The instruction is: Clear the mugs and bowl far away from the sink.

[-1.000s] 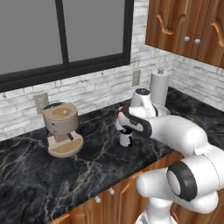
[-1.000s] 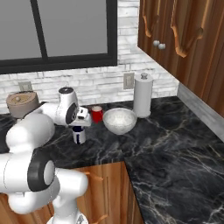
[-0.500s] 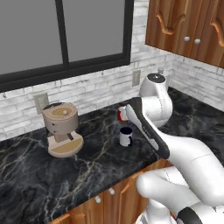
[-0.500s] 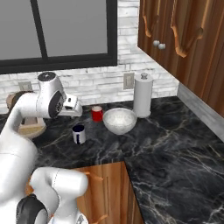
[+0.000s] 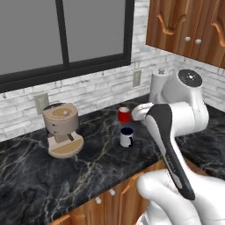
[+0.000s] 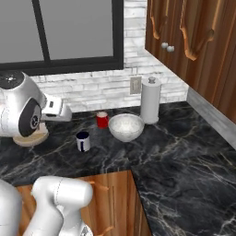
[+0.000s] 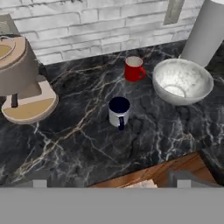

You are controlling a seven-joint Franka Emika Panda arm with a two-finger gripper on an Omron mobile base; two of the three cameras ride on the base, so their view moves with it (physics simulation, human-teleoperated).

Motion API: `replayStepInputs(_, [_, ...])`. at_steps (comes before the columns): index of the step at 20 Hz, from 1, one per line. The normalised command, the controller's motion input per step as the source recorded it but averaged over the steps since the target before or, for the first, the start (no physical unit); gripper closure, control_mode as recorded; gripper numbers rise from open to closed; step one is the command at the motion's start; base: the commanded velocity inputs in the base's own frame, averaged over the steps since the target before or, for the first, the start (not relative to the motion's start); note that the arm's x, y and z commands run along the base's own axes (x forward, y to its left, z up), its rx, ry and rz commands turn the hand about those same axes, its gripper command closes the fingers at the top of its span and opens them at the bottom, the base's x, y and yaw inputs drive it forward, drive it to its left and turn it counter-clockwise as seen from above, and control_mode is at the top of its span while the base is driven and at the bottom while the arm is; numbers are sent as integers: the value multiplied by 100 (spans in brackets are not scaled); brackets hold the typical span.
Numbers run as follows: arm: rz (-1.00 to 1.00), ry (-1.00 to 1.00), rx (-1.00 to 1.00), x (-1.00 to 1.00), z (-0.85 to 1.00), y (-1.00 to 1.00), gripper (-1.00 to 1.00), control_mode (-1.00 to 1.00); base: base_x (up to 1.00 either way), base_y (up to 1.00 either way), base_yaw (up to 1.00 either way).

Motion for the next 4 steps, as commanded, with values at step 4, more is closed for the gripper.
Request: replayStepInputs(4, [0,-2,2,-100,92,-6,-100,-100,0,0,0])
